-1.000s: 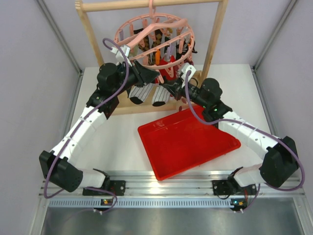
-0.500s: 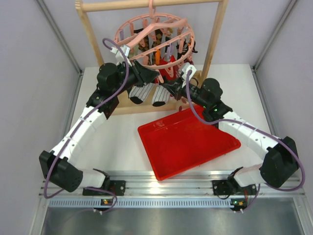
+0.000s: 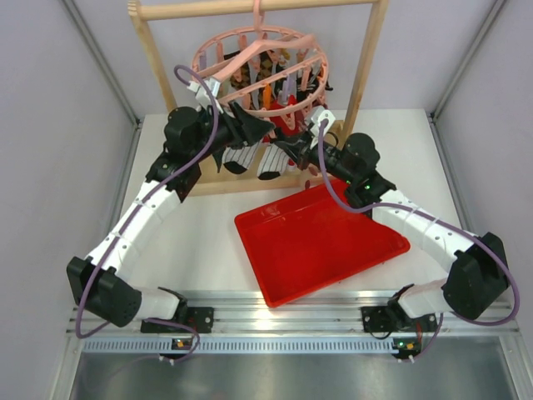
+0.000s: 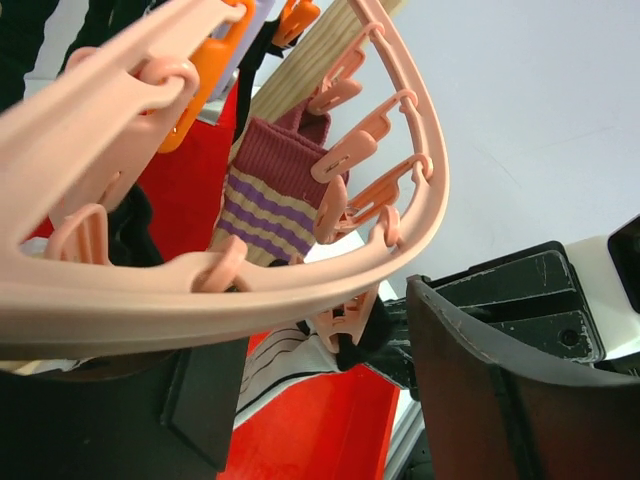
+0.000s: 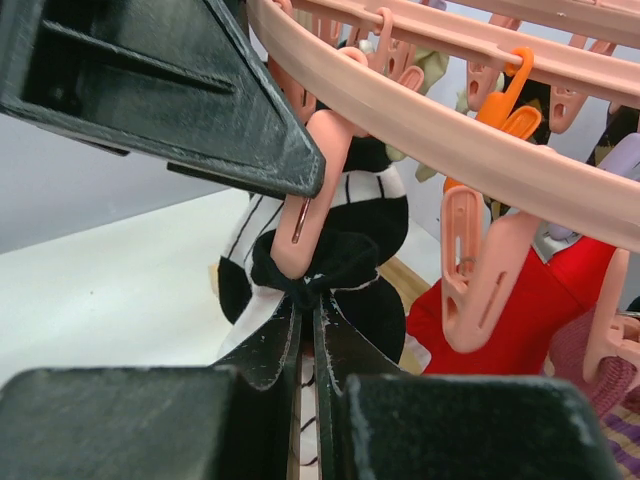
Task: Clip the socks to the hanger
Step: Clamp the sock onto the hanger, then reset both arms
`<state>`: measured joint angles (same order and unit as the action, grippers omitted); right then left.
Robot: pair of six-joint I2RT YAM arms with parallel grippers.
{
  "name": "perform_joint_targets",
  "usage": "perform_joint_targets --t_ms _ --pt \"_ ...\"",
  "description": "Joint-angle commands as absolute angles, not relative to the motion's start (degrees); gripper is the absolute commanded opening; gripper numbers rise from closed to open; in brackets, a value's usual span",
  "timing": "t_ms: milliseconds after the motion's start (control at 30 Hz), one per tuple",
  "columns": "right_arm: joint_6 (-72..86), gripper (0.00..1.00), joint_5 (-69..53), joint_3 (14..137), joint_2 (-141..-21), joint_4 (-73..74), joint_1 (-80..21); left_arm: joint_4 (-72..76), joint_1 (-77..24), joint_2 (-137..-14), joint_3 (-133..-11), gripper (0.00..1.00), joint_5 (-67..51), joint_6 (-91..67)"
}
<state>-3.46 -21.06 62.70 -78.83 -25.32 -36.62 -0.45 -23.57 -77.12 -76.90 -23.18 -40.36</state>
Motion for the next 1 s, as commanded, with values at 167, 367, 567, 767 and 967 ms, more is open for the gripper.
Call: perform_joint_targets --t_ms 167,367,567,767,967 --pt "-4.04 0.00 -21.62 66.80 -78.40 -28.21 -37.00 2.46 -21.88 -72.34 -75.32 0.90 -28.12 -38.77" --pt "-4.57 0.04 -21.88 66.53 -78.40 -25.93 -37.00 -2.69 -21.10 -67.94 -72.87 0.98 -27.51 -34.90" --pt "-4.31 0.63 -21.54 65.30 -76.91 -20.93 -36.91 -8.25 -19.69 -63.73 -70.49 0.98 -27.60 -29.89" --pt "-4.04 0.88 -21.97 60.56 -70.85 -15.92 -37.00 -13.96 -17.06 -60.30 -67.50 0.98 -29.88 -26.64" --pt "-5.01 0.99 -19.96 54.59 -61.89 -10.38 -37.00 -32.33 -15.65 -62.05 -72.76 0.98 -24.09 -17.06"
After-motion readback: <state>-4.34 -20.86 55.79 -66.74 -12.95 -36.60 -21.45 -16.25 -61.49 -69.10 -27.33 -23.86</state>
